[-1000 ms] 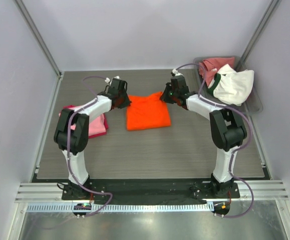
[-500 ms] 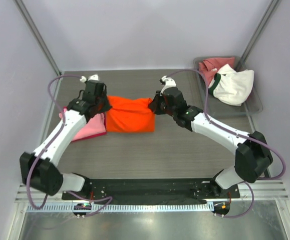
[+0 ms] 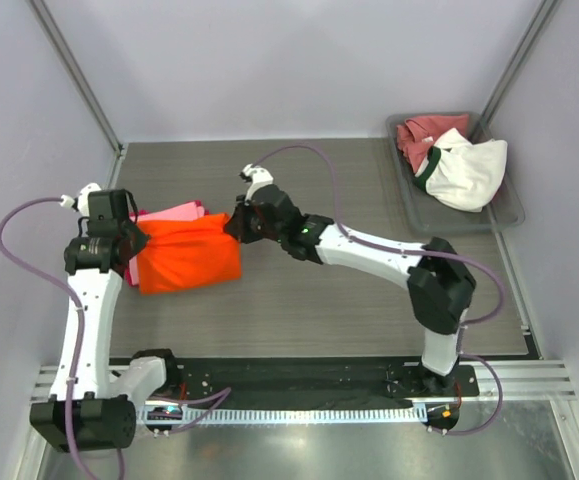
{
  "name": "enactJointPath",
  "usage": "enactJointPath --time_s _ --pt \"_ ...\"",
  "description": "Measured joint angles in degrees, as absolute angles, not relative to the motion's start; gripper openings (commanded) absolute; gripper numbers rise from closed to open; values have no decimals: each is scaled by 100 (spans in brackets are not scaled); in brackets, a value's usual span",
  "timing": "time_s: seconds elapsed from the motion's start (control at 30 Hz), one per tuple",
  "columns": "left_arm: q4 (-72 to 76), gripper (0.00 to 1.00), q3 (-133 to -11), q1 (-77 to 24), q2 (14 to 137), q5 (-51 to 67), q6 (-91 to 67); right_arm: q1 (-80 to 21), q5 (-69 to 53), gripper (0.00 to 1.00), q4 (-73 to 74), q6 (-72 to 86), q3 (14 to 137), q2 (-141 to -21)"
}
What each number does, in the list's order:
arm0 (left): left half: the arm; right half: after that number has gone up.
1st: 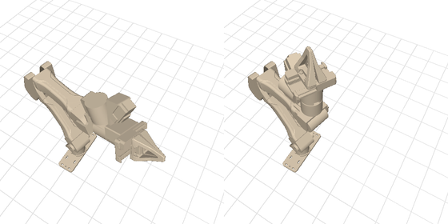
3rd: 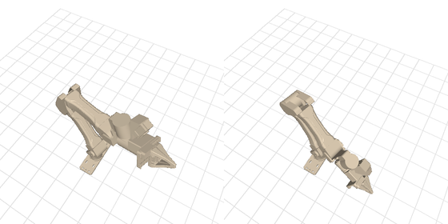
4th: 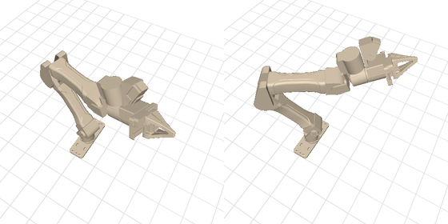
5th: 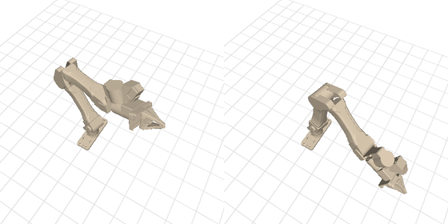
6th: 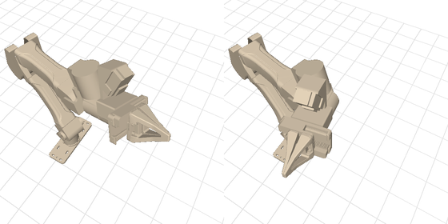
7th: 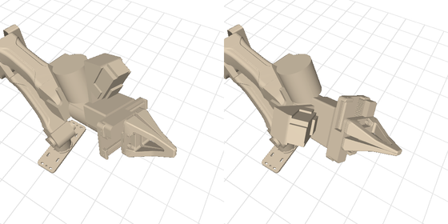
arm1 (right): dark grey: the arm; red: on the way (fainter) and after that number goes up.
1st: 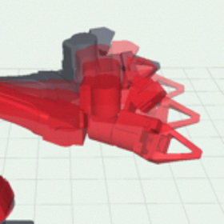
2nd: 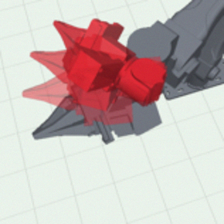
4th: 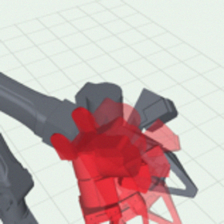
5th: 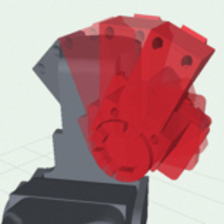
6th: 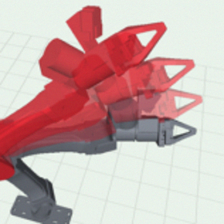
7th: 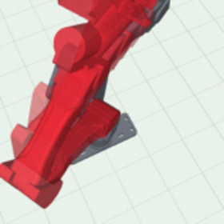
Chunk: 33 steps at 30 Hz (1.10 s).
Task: Fold and stack the t-shirts
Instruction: Neatly place the folded tshirt to the corner
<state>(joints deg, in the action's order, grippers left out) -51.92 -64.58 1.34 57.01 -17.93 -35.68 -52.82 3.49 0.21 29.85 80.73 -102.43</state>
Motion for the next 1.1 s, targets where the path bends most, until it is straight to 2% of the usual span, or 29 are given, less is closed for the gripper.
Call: enactJointPath --time_s 0.2,0.3,0.8,1.1 --pt "-5334 0 -6458 1306 6233 -1734 -3380 -5612 266 1 -19 3068 9035 -11430" --pt "-5347 0 -6471 1584 6482 -1708 -3347 -5673 263 1 -12 3098 9391 -11810" --pt "-5033 0 -6936 2097 7669 -1584 -3105 -5581 307 1 292 3046 11288 -13120" --pt "-4908 0 -7752 2189 8995 -1306 -3157 -5290 132 1 353 3214 12232 -14016"
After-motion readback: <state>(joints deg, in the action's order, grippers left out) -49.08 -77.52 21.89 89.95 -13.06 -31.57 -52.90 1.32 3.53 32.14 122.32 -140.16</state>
